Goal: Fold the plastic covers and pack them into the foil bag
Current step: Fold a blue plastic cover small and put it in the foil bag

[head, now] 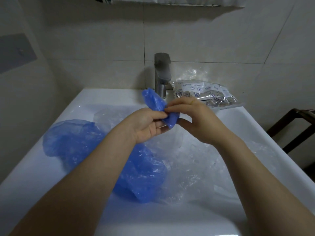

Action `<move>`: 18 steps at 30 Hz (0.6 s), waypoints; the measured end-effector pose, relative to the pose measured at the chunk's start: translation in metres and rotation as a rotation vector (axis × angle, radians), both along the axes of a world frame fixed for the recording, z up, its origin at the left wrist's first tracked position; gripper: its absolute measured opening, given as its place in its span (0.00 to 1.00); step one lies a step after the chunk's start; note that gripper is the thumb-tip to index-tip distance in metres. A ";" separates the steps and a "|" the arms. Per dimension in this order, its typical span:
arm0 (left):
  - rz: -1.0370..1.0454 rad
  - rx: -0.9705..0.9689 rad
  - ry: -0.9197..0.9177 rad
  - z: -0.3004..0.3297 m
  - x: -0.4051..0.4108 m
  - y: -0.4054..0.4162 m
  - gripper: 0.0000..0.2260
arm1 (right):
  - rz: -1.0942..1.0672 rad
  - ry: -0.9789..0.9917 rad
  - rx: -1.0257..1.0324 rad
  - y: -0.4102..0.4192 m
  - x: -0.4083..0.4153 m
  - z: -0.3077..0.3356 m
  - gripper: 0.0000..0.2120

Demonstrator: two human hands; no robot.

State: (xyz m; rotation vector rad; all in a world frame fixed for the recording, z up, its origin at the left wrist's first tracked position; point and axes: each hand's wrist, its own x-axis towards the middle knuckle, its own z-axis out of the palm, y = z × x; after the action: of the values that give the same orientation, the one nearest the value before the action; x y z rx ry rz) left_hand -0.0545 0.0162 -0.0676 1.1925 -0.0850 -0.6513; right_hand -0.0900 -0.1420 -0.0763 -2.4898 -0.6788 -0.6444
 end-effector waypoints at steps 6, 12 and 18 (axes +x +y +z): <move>-0.113 -0.041 -0.013 0.001 0.001 0.003 0.15 | -0.018 -0.031 0.024 0.000 0.000 0.000 0.09; -0.083 0.175 -0.088 -0.004 0.004 -0.003 0.14 | 0.005 0.119 -0.027 0.000 0.000 -0.001 0.10; 0.059 0.263 -0.148 -0.012 0.006 -0.007 0.06 | -0.060 0.261 0.182 0.008 -0.001 -0.005 0.05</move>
State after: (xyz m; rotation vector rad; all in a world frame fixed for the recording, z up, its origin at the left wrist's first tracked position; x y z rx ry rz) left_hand -0.0482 0.0092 -0.0792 1.4915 -0.0896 -0.5328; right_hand -0.0910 -0.1345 -0.0817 -2.3745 -0.4291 -0.3729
